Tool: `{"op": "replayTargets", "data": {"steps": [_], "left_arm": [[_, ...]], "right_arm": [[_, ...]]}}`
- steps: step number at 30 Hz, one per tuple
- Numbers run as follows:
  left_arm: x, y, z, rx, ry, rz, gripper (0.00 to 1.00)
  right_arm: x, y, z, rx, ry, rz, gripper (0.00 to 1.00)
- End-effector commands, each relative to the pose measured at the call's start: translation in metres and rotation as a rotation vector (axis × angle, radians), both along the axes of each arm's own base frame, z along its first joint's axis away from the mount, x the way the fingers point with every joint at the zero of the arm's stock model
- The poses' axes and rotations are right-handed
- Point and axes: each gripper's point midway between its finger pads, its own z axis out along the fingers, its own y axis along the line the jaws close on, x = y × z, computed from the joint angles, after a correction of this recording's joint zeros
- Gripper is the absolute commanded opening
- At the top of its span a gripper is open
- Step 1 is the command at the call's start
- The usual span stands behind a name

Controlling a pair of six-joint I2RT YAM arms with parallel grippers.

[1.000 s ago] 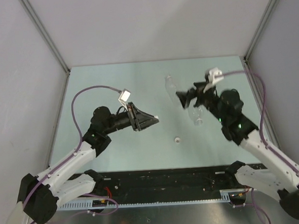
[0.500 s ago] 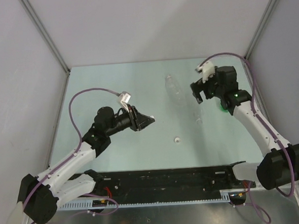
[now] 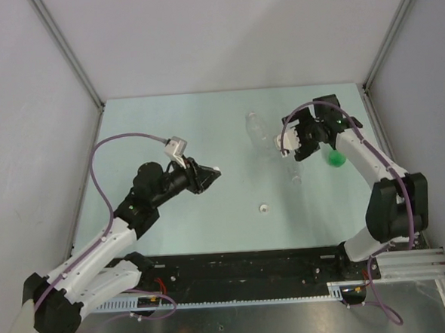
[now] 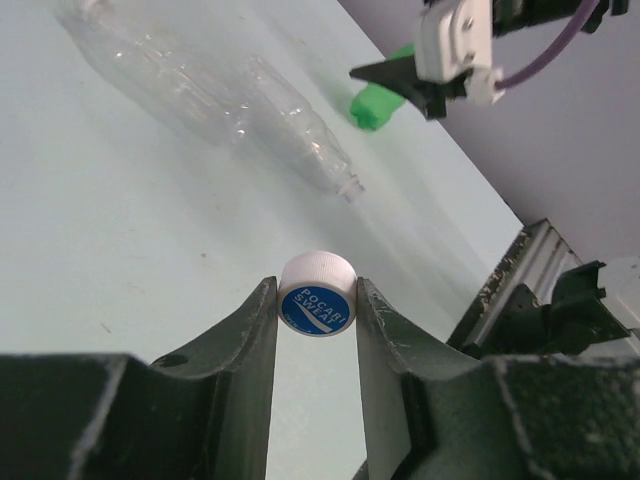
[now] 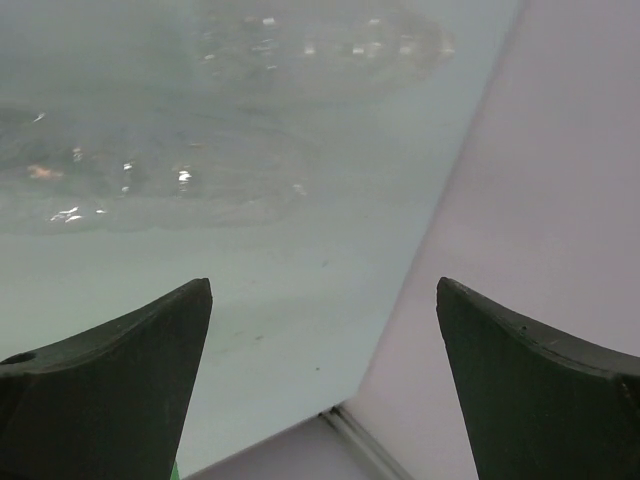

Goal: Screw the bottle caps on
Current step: Pick up the plastic bottle at the center of the board.

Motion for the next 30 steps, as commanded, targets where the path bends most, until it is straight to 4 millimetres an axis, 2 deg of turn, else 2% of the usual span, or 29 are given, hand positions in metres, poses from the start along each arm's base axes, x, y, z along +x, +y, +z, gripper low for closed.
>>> {"op": "replayTargets", "data": {"steps": [1,6,11,20,23,26,30], "left_arm": [[0.017,0.011,0.016,0.034,-0.09,0.082,0.2],[0.022,0.01,0.016,0.04,-0.083,0.089,0.2],[0.024,0.009,0.015,0.047,-0.082,0.092,0.19],[0.025,0.009,0.01,0.056,-0.073,0.093,0.19],[0.025,0.008,0.009,0.053,-0.067,0.094,0.19],[0.025,0.008,0.009,0.051,-0.061,0.092,0.19],[0.025,0.008,0.009,0.051,-0.06,0.094,0.19]], "right_arm": [[0.006,0.002,-0.028,-0.182,-0.036,0.257,0.99],[-0.008,0.012,-0.059,-0.245,0.029,0.399,0.99],[-0.027,0.01,-0.092,-0.313,0.136,0.484,0.99],[-0.045,0.022,-0.105,-0.329,0.184,0.588,0.99],[-0.046,0.03,-0.11,-0.312,0.186,0.611,0.99],[-0.036,0.037,-0.113,-0.285,0.164,0.592,0.99],[-0.02,0.03,-0.117,-0.305,0.153,0.515,0.99]]}}
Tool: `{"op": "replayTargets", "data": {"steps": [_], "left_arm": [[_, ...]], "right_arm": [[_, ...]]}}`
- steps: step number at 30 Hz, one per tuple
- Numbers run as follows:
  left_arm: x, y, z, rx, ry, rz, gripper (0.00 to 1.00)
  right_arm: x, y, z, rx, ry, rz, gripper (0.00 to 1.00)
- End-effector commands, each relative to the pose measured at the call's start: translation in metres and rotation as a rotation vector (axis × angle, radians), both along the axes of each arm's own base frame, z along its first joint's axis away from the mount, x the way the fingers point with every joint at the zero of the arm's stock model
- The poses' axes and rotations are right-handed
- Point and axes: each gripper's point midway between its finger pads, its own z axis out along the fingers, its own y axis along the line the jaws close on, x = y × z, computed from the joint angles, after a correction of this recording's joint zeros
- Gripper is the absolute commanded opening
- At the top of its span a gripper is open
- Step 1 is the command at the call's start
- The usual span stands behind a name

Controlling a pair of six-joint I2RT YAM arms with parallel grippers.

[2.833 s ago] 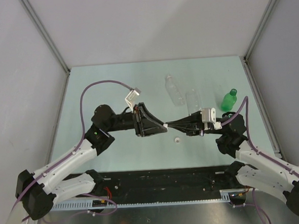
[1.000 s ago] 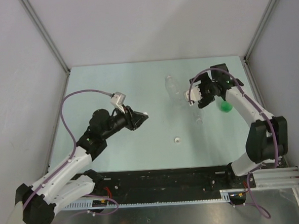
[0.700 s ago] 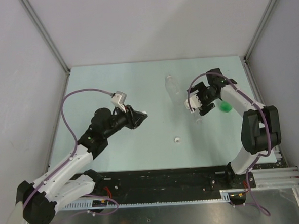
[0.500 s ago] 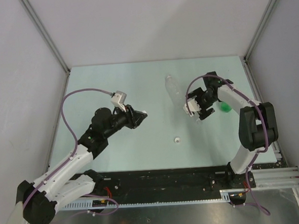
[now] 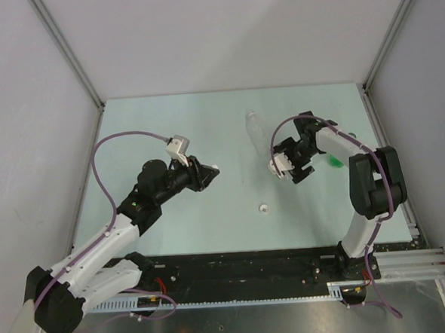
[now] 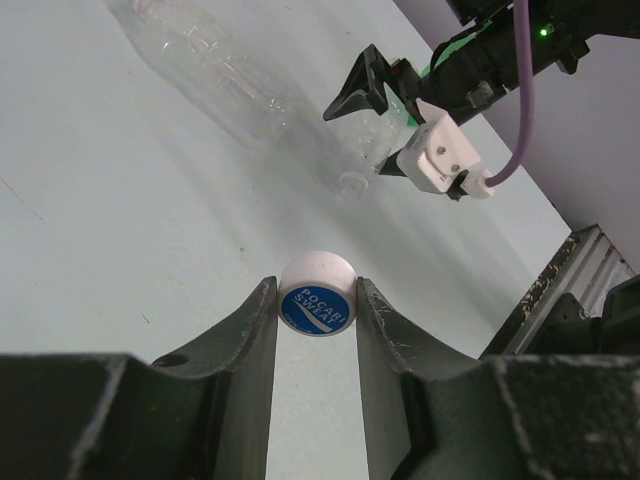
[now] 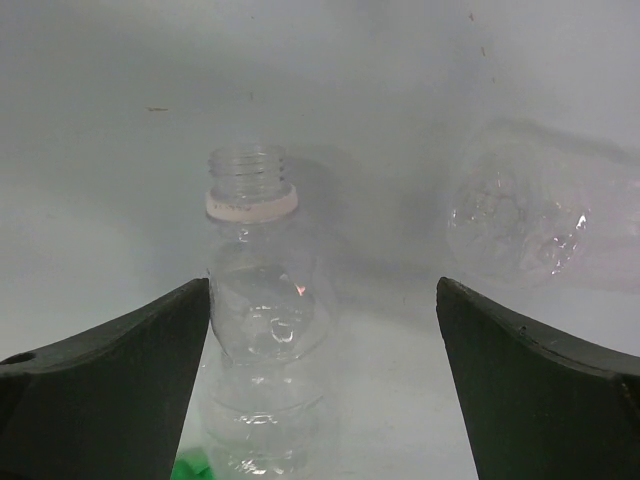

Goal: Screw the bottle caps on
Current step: Pick up the plastic bottle at the center of the board.

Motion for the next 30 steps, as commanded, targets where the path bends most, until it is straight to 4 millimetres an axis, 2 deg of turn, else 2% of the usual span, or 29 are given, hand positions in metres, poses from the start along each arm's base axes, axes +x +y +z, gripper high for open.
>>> {"op": "replayTargets", "data": {"steps": [1,18,21,25,30], "left_arm": [[0.009,0.001,0.022,-0.019,-0.058,0.022,0.19],[0.013,-0.006,0.023,-0.015,-0.059,0.001,0.18],[0.013,-0.007,0.024,-0.016,-0.065,-0.005,0.18],[0.014,-0.008,0.025,-0.011,-0.073,-0.011,0.18],[0.014,-0.008,0.024,-0.004,-0.079,-0.019,0.18]], "right_arm": [[0.034,0.01,0.013,-0.049,-0.234,0.308,0.99],[0.042,-0.022,0.024,-0.04,-0.239,0.197,1.0],[0.054,-0.028,0.018,-0.038,-0.251,0.162,0.99],[0.079,-0.039,0.007,-0.033,-0.265,0.077,0.99],[0.081,-0.051,-0.01,-0.049,-0.221,0.04,0.99]]}}
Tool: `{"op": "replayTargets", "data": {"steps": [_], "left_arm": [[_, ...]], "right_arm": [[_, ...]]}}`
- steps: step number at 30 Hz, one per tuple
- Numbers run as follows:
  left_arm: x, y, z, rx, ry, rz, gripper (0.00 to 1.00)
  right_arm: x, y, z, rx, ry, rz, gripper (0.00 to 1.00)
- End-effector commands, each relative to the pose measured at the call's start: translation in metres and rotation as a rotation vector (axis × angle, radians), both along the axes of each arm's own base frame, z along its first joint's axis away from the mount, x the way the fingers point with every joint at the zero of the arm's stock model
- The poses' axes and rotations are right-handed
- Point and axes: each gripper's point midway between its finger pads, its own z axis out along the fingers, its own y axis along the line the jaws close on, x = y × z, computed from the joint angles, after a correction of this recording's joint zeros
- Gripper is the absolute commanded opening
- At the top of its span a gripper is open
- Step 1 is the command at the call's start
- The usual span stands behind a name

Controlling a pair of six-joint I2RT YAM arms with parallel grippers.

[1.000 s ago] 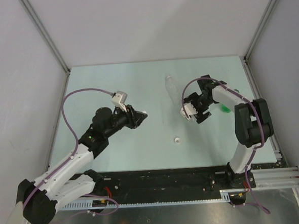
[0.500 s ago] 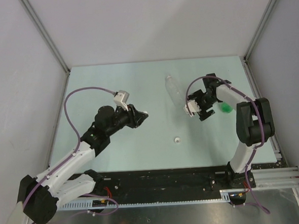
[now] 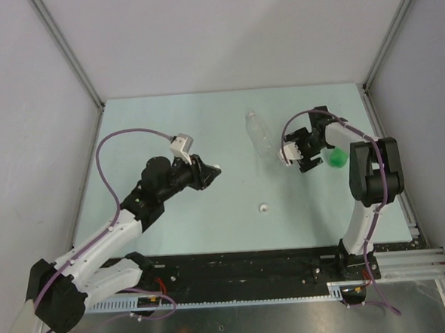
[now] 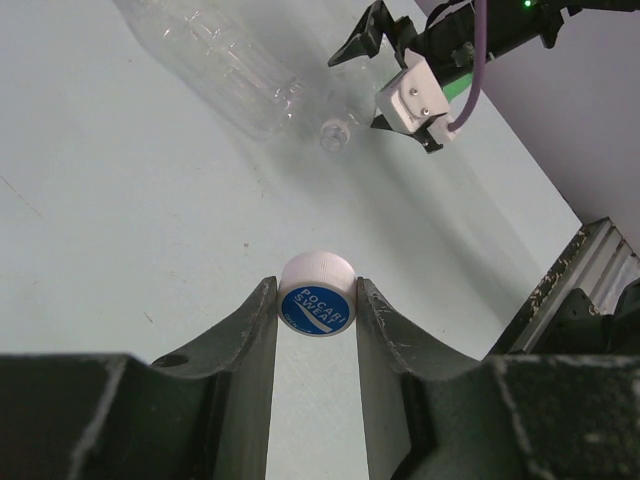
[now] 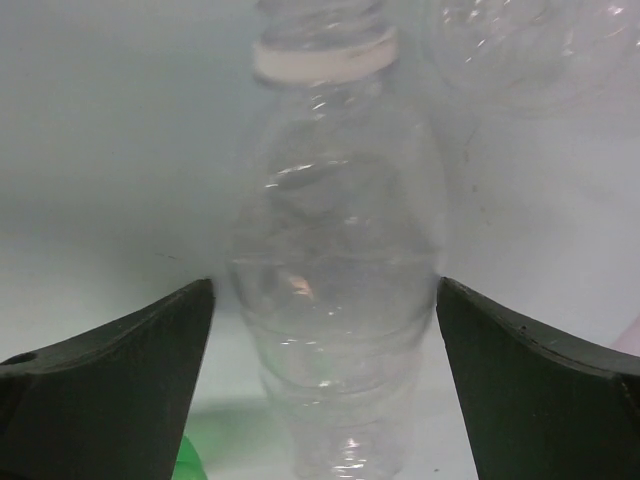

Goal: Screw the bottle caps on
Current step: Pick up the plastic bottle at the center of the board.

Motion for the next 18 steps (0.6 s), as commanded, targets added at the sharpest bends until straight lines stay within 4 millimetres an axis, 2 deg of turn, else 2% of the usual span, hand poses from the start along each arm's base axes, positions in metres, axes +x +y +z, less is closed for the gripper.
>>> {"op": "replayTargets", "data": {"steps": [1,10,15,18], "left_arm": [[0.009,-0.004,0.032,-0.026,-0.1,-0.011,0.18],[0.012,-0.01,0.029,-0.017,-0.09,-0.036,0.18],[0.016,-0.013,0.03,-0.014,-0.091,-0.035,0.18],[0.018,-0.014,0.03,-0.008,-0.096,-0.037,0.18]], "right_arm": [[0.021,-0.003,0.002,-0.058,-0.105,0.17,0.98],[0.038,-0.021,-0.009,-0.045,-0.106,0.103,0.98],[0.047,-0.025,-0.018,-0.046,-0.094,0.081,0.94],[0.05,-0.028,-0.024,-0.059,-0.077,0.06,0.88]]}}
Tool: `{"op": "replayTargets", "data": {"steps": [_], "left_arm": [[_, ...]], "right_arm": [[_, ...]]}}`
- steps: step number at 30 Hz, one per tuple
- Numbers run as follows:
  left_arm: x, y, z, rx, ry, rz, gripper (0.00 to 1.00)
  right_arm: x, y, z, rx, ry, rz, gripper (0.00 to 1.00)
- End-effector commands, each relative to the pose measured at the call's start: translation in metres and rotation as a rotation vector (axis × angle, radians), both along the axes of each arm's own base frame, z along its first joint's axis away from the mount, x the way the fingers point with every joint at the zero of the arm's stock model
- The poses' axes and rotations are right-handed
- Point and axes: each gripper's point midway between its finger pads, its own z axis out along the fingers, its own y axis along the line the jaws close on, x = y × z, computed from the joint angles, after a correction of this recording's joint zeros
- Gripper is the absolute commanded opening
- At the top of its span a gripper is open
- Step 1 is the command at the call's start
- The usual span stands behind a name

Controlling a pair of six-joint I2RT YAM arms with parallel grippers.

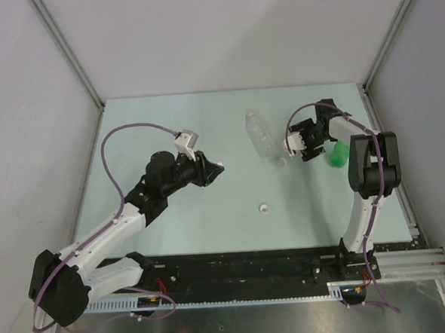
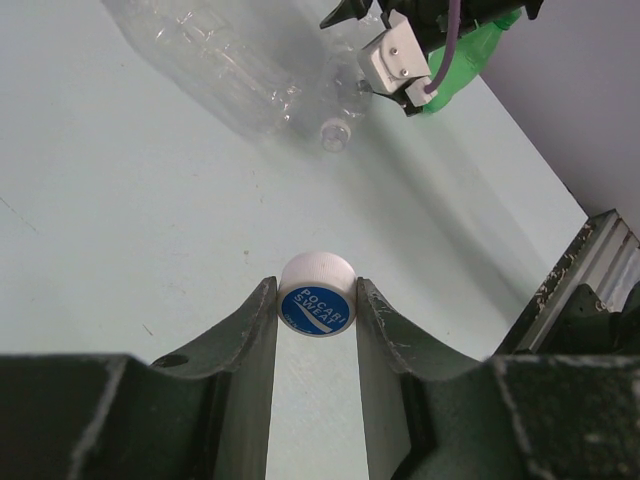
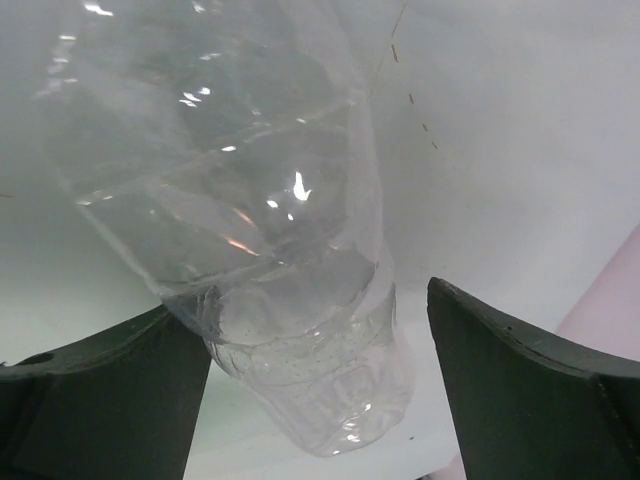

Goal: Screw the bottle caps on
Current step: Pick up the plastic bottle at the center of the board.

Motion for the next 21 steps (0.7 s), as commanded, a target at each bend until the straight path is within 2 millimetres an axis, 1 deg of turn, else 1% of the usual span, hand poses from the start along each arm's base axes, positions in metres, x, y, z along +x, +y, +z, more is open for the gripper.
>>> {"op": "replayTargets", "data": {"steps": [1,3,5,6,8,11,14,17,19,21], "left_arm": [[0.012,-0.005,0.033,-0.027,-0.102,-0.009,0.18],[0.013,-0.007,0.032,-0.023,-0.102,-0.014,0.18],[0.015,-0.008,0.034,-0.022,-0.104,-0.015,0.17],[0.015,-0.008,0.034,-0.022,-0.104,-0.016,0.17],[0.016,-0.009,0.036,-0.023,-0.108,-0.018,0.17],[0.015,-0.01,0.042,-0.031,-0.118,-0.023,0.17],[0.011,-0.009,0.048,-0.048,-0.128,-0.032,0.17],[0.006,-0.006,0.057,-0.068,-0.141,-0.03,0.17],[0.001,-0.004,0.062,-0.08,-0.15,-0.029,0.17],[-0.005,-0.001,0.067,-0.089,-0.163,-0.033,0.17]], "right_arm": [[0.004,-0.004,-0.022,-0.07,0.007,0.11,0.86],[-0.001,-0.003,-0.025,-0.066,0.036,0.11,0.78],[-0.002,-0.002,-0.027,-0.059,0.044,0.109,0.66],[-0.001,-0.001,-0.025,-0.049,0.04,0.106,0.61],[0.003,0.003,-0.017,-0.02,0.016,0.096,0.54],[0.011,0.012,0.008,0.029,-0.044,0.082,0.44],[0.011,0.017,0.041,0.044,-0.097,0.075,0.4],[-0.002,0.02,0.078,0.049,-0.128,0.074,0.41],[-0.017,0.021,0.103,0.036,-0.138,0.074,0.4],[-0.036,0.023,0.124,0.029,-0.136,0.076,0.41]]}}
